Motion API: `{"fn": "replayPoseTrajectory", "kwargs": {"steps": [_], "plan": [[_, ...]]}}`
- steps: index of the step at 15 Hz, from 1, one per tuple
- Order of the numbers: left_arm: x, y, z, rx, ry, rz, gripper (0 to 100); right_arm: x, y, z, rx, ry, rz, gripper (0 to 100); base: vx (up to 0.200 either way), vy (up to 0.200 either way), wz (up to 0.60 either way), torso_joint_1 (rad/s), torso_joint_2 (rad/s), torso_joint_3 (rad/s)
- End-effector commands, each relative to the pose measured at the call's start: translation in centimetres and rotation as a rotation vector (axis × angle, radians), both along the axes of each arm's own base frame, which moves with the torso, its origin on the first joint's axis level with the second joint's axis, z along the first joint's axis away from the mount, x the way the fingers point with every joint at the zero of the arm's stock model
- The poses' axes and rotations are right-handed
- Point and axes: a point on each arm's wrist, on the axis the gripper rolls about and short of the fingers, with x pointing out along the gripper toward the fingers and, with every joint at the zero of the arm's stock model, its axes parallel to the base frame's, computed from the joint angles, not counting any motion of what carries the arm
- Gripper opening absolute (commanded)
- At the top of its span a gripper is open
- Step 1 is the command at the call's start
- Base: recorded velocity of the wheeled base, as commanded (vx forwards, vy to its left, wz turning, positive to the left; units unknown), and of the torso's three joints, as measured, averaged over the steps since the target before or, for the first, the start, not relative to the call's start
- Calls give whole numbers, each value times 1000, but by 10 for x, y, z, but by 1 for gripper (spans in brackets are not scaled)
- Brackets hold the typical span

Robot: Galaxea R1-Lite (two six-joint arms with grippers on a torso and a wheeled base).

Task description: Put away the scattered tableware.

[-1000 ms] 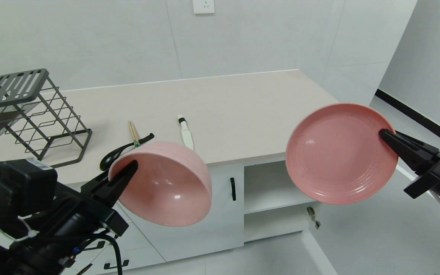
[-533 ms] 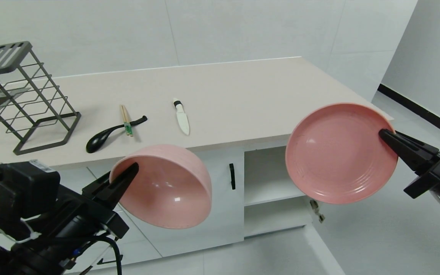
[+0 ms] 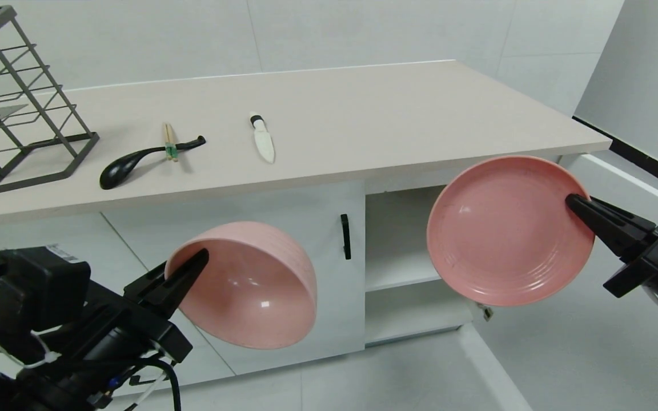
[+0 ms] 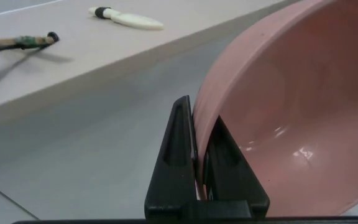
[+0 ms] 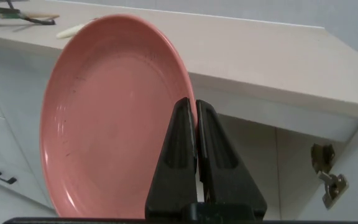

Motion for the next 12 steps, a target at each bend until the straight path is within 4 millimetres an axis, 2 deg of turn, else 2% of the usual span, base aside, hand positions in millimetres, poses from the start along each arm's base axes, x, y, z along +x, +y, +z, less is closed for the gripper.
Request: {"fn": "replayPoseTrajectory", "kwargs": {"steps": [1, 7, 11, 12], "plan": [[0, 0, 0, -3, -2, -3, 0, 0, 0, 0, 0, -1, 1, 0, 0, 0, 0, -261, 369, 134], [2, -1, 0, -2, 1, 1, 0, 0, 0, 0, -1, 0, 1, 0, 0, 0, 0, -246, 324, 125], [3, -1, -1, 1, 5, 1, 0, 1, 0, -1, -1, 2, 1, 0, 0, 0, 0, -56, 260, 58], [4, -2, -2, 7, 12, 1, 0, 1, 0, -1, -1, 2, 1, 0, 0, -200, 0, -7, 110, 27]]}}
